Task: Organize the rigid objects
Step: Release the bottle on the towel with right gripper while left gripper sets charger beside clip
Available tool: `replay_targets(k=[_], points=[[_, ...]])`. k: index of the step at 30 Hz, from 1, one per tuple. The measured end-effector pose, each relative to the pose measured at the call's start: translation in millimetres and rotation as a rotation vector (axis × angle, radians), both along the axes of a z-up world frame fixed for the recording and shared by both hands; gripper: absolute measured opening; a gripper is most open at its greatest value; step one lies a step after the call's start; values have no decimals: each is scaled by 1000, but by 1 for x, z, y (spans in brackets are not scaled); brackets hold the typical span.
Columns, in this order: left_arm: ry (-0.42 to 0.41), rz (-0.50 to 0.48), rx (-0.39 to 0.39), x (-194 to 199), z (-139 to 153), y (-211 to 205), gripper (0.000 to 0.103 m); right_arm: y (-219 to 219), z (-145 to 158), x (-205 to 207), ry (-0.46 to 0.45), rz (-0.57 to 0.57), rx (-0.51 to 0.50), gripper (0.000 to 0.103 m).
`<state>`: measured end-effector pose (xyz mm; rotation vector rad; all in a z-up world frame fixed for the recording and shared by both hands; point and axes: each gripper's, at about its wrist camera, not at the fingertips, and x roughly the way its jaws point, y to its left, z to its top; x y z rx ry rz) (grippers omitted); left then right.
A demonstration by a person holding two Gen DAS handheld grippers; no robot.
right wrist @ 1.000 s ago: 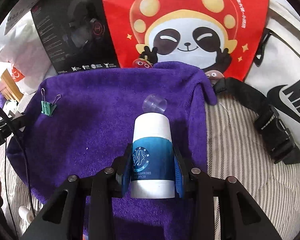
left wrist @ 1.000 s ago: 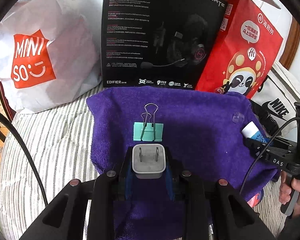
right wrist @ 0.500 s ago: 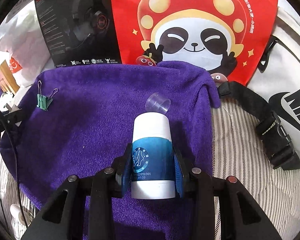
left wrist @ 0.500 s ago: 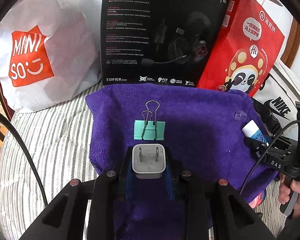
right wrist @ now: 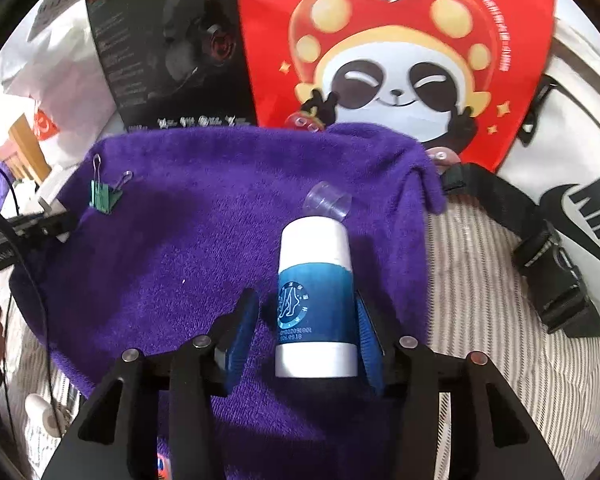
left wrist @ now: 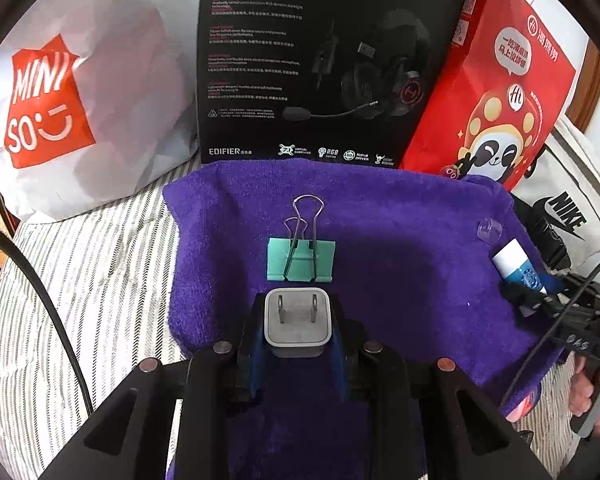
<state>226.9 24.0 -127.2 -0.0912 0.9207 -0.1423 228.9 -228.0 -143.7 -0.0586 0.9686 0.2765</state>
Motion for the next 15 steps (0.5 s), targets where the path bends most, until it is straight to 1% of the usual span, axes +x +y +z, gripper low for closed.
replay_targets(k=[2, 4, 8, 12, 15], points=[[9, 11, 4, 2, -3, 0, 26, -8, 6, -4, -14, -16, 21, 50], [12, 4, 15, 3, -5, -3, 26, -13, 12, -8, -14, -35, 34, 50], [18, -3, 24, 8, -8, -9, 26, -22, 25, -21, -50, -55, 59, 51], [23, 1, 92, 14, -12, -19, 26, -23, 28, -24, -53, -51, 87, 52], [23, 8, 108, 16, -13, -22, 26, -23, 28, -25, -49, -51, 84, 52]])
